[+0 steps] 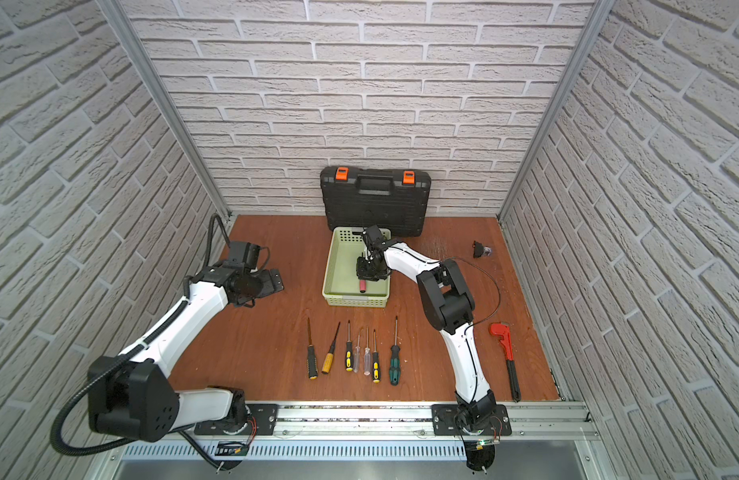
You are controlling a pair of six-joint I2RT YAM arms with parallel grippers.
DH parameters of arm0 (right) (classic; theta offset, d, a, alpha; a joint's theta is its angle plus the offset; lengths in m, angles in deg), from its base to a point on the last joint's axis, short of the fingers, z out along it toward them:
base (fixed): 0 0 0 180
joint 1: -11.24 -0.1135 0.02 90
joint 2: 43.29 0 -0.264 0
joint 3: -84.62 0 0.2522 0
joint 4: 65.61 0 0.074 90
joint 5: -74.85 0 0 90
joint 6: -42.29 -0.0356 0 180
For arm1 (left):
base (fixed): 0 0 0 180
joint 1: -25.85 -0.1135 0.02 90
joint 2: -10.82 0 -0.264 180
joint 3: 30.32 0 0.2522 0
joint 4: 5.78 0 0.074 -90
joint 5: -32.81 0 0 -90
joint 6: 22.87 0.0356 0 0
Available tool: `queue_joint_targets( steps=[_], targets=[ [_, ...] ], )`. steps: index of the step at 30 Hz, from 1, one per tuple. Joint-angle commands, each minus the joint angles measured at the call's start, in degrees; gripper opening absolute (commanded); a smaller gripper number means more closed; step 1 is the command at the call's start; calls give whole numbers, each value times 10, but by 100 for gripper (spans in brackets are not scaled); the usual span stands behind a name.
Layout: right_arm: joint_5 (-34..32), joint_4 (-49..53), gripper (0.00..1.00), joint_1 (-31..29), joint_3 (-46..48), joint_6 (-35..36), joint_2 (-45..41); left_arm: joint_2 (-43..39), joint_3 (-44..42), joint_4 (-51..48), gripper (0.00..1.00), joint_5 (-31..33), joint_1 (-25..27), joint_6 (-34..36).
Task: Put the screwdriver in the bin
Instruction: 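Carry the pink screwdriver into the green basket and release it, then lower the left gripper onto the black-yellow screwdriver while the right gripper withdraws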
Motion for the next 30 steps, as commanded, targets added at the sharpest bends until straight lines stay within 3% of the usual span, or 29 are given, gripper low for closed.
queue_joint_targets(
  steps=[1,4,14,21,30],
  targets=[
    [5,-10,13,-1,-10,-4,13,-15,5,-3,98,2,1,-6],
    [4,-6,24,-1,-12,-1,16,-15,6,-7,98,4,1,-7],
    [-3,-1,39,-1,-13,7,-14,-25,9,-31,98,-1,1,-8],
    [-25,11,45,-14,-14,34,-88,-5,48,-104,98,-34,3,7],
    [-69,51,47,-44,-8,89,-201,-2,38,-135,90,-94,32,16]
  ],
)
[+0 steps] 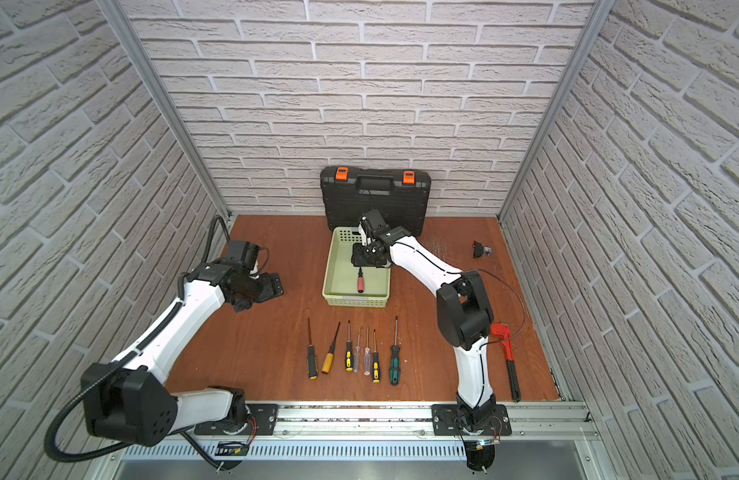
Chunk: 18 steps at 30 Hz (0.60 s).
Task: Put the screwdriver in the bin
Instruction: 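Lower the left gripper onto the black-yellow screwdriver while the right gripper withdraws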
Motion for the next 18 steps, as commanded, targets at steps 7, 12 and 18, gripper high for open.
queue_joint_targets(
  steps=[7,12,18],
  targets=[
    [-55,-11,47,-67,124,22,-188,11,-28,-62,80,-42,139,-31],
    [-67,-15,47,-86,218,9,-263,-2,-95,-20,77,-62,263,-124],
    [-66,-24,46,-87,279,0,-302,-6,-172,36,71,-68,357,-257]
  ],
)
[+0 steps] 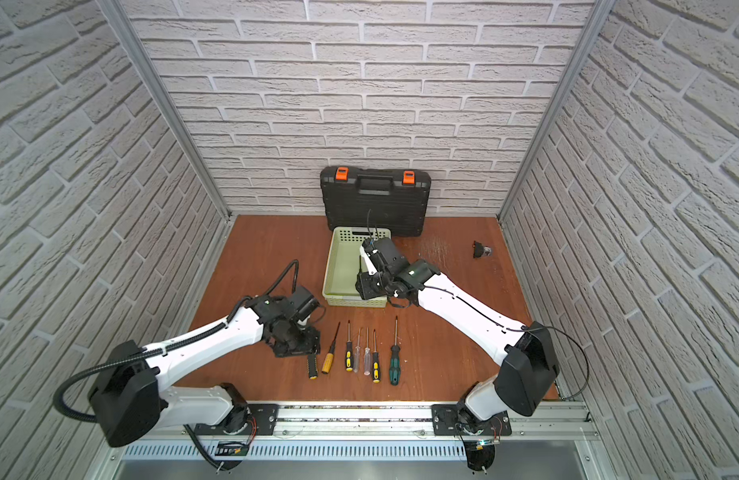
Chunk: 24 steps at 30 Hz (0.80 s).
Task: Put the screwdriver in the bin
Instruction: 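Lower the left gripper onto the black-yellow screwdriver while the right gripper withdraws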
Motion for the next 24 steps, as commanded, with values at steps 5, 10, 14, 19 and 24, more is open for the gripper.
queue_joint_targets(
  steps=[5,10,14,19,24],
  targets=[
    [0,-24,46,0,19,-6,-14,11,-27,40,71,10,50,-129],
    [-1,-16,45,0,19,-1,-14,50,-17,49,68,31,47,-130],
    [-17,-7,44,0,28,-1,-29,69,-28,80,60,24,37,-132],
    [-23,-7,45,0,44,-5,-44,92,-22,83,54,27,36,-119],
    [-19,-7,44,0,50,-5,-32,106,-37,97,52,26,33,-120]
  ],
)
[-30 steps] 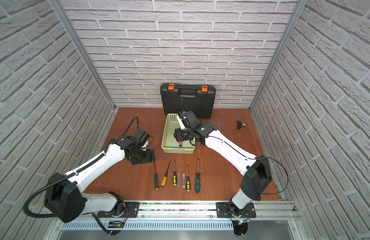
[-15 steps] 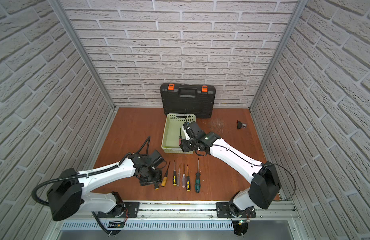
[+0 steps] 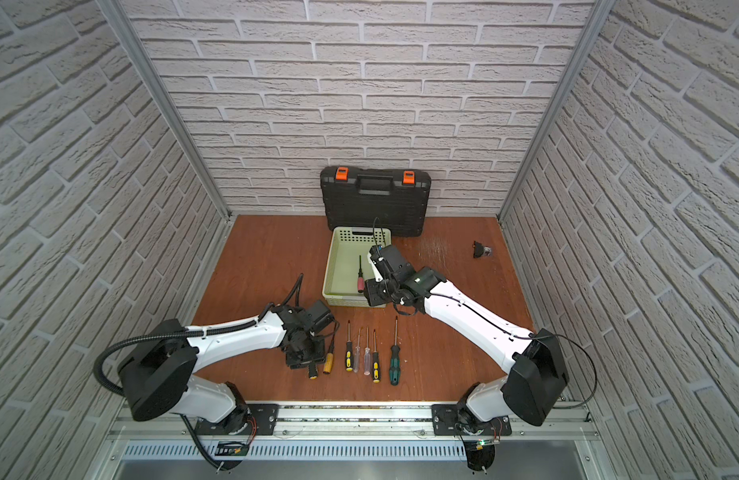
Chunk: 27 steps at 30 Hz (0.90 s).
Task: Put the screwdriver in the bin
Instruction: 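Lower the left gripper onto the black-yellow screwdriver while the right gripper withdraws, then close the left gripper on the black-yellow screwdriver and lift it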
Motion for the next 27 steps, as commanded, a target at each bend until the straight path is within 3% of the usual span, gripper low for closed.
queue_joint_targets(
  steps=[1,4,15,21,27],
  targets=[
    [1,-7,44,0,9,0,2,6,-17,19,51,9,-7,-1],
    [7,-8,44,0,5,0,10,7,-24,28,47,12,-8,-4],
    [15,-6,43,0,-12,9,32,-26,-29,-6,13,35,-9,4],
    [21,-2,43,0,-30,12,35,-81,3,-82,9,53,-18,45],
    [-19,-8,42,2,-40,10,35,-132,108,-195,8,49,-20,124]
  ],
)
